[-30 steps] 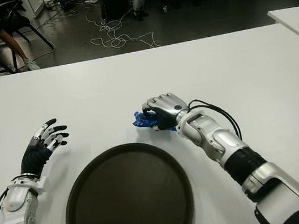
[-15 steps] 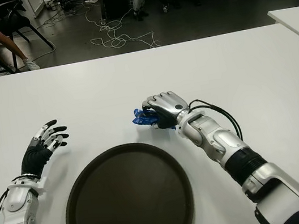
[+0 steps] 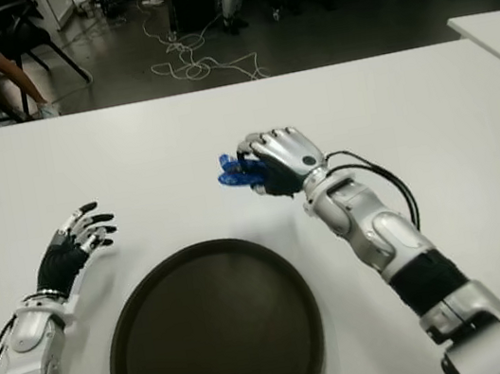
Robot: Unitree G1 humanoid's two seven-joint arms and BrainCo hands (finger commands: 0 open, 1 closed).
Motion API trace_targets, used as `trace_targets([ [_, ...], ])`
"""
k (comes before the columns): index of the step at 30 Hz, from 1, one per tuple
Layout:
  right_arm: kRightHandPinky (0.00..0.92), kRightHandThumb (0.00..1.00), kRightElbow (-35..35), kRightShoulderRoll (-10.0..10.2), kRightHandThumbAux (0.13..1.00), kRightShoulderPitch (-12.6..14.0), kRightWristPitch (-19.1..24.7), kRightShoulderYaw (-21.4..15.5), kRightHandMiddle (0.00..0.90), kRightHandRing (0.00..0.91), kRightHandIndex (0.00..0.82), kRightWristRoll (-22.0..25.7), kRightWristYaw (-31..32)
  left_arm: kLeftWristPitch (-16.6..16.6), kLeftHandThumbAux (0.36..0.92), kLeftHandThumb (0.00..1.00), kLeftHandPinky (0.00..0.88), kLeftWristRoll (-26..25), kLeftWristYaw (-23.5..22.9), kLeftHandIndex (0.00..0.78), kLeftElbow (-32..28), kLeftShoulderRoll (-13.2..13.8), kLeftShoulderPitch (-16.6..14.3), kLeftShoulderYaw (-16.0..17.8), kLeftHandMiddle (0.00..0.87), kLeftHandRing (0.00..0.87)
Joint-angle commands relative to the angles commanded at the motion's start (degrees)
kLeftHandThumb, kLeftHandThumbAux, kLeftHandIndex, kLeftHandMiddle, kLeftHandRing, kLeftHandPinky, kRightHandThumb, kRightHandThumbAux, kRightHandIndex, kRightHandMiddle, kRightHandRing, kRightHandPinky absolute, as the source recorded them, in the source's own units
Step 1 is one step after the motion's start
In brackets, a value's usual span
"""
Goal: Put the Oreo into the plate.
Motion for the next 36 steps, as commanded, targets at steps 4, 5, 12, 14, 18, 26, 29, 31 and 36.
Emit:
trace_targets([
  [4,0.764,0.308,-2.32,0.54,0.828,1.53,-1.1,-0.23,0.77,0.773,0.623,0.38,-0.22,0.43,0.647,0.071,0.312,-0.48,-0.43,0.183,-0.33,0.01,0.13,-0.01,0.303,0.305],
  [5,0.765,0.31,-2.5,0.61,0.827,1.69,-1.21,-0.31,0.771,0.774,0.625,0.36,-0.18,0.47,0.647,0.07,0.311,-0.52,-0.45,0.185,-0.37,0.01,0.14,-0.02,0.304,0.305],
  [12,0.817,0.326,-5.74,-0.56,0.826,3.47,-7.03,1.2,0.815,0.822,0.678,2.03,3.29,-0.14,0.654,0.08,0.322,-1.33,-1.49,0.197,-0.11,-0.05,0.04,0.11,0.31,0.307],
  [14,0.801,0.323,-6.44,-1.06,0.828,3.67,-9.8,2.19,0.805,0.81,0.67,3.11,4.87,-0.5,0.662,0.069,0.316,-1.03,-1.31,0.204,0.17,0.0,-0.05,0.08,0.308,0.302],
  [18,0.789,0.317,-7.14,-1.98,0.831,3.61,-13.12,3.26,0.791,0.798,0.648,5.21,8.89,-0.97,0.665,0.065,0.32,-1.31,-1.51,0.199,0.53,-0.11,-0.1,0.3,0.304,0.299],
  [26,0.761,0.661,-6.96,-1.58,0.735,3.97,-17.24,5.91,0.756,0.767,0.451,6.35,14.59,-0.23,0.664,0.084,0.36,-2.14,-1.88,0.19,-0.78,-0.39,0.42,0.37,0.305,0.316],
  [29,0.738,0.684,-5.8,-1.62,0.729,3.88,-19.4,6.09,0.748,0.753,0.437,7.3,15.12,-0.09,0.658,0.095,0.369,-2.12,-1.44,0.186,-1.15,-0.56,0.53,0.32,0.305,0.322],
  [31,0.73,0.687,-4.81,-1.52,0.728,3.7,-21.17,6.24,0.742,0.746,0.434,8.5,15.58,0.01,0.657,0.099,0.362,-1.8,-0.85,0.184,-1.33,-0.62,0.58,0.3,0.304,0.321],
  [36,0.745,0.691,-3.36,-1.0,0.728,3.2,-23.54,7.13,0.741,0.749,0.432,11.88,19.1,0.31,0.65,0.096,0.351,-1.02,0.02,0.179,-1.4,-0.42,0.56,0.08,0.301,0.316],
])
